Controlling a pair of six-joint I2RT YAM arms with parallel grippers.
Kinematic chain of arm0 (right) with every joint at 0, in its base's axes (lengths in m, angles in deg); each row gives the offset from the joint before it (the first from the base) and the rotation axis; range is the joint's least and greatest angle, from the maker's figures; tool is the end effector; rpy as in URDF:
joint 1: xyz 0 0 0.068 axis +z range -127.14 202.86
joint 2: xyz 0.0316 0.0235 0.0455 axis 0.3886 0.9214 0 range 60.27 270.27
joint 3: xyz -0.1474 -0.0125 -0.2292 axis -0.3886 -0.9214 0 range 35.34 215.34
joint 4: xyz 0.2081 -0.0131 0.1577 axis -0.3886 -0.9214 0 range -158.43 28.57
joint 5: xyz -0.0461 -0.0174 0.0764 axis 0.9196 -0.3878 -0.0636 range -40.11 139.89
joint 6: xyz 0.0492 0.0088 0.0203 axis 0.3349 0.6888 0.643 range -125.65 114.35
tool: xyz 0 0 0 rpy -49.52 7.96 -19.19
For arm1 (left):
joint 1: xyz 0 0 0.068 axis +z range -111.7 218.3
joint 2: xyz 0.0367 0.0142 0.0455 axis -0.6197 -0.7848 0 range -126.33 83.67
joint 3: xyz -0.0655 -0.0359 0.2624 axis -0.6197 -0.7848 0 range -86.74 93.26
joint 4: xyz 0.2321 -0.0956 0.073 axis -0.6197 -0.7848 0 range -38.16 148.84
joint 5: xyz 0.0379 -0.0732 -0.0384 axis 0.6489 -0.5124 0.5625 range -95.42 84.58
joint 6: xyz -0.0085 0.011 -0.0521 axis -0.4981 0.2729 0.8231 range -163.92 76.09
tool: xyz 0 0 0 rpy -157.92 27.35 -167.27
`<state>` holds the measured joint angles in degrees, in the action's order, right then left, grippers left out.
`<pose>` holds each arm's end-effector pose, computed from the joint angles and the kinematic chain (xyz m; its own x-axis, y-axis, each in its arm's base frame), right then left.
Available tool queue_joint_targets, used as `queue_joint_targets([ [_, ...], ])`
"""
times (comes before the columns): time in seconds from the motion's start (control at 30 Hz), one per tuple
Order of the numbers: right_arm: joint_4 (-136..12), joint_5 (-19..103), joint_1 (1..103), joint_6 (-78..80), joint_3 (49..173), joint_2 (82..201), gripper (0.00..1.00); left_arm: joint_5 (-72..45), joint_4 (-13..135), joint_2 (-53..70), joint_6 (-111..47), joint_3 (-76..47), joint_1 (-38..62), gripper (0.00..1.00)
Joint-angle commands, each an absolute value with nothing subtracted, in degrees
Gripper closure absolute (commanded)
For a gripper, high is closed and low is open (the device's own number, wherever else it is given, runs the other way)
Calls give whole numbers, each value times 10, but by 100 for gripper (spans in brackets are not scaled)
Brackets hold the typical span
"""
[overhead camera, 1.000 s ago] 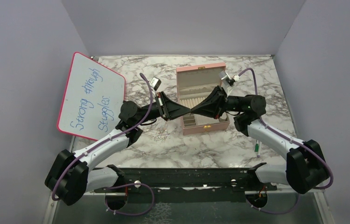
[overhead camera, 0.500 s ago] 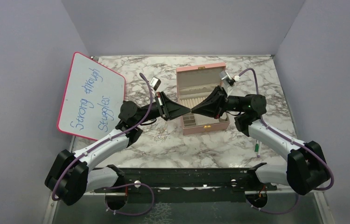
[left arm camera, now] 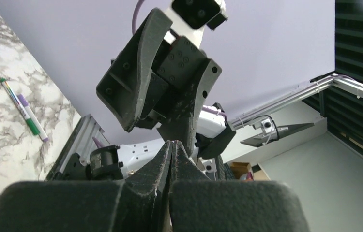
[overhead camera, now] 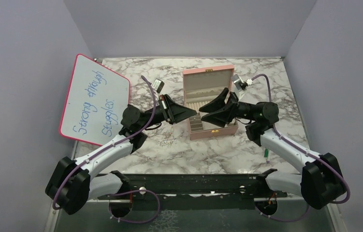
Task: Organize the mixed jewelry
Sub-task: Adjust the jewelry.
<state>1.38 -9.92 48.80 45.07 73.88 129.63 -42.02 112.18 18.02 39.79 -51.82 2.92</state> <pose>0.2078 0.1353 0.3352 -0.3791 0.2486 -0.8913 -0.9253 -0.0961 0.3668 0.1891 -0.1604 0.3199 -0.8737 -0.3584 -0.3290 0.4117 -0.1844 -0.8925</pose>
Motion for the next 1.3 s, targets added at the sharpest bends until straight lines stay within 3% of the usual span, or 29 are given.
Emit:
queue_joint_targets([
  [0.0, 93, 12, 505, 512, 689, 1266, 39, -376, 1150, 195, 372, -524, 27, 100],
  [0.3, 58, 229, 590, 462, 674, 1262, 39, -329, 1149, 188, 357, -515, 27, 100],
  [0.57, 128, 242, 601, 518, 669, 1292, 62, -310, 1143, 196, 340, -517, 27, 100],
  [0.9, 116, 295, 604, 522, 651, 1270, 56, -309, 1143, 202, 333, -518, 27, 100],
  [1.1, 113, 315, 604, 535, 649, 1272, 67, -312, 1143, 202, 333, -518, 27, 100],
  [1.27, 96, 301, 604, 536, 664, 1282, 66, -313, 1143, 203, 333, -518, 27, 100],
])
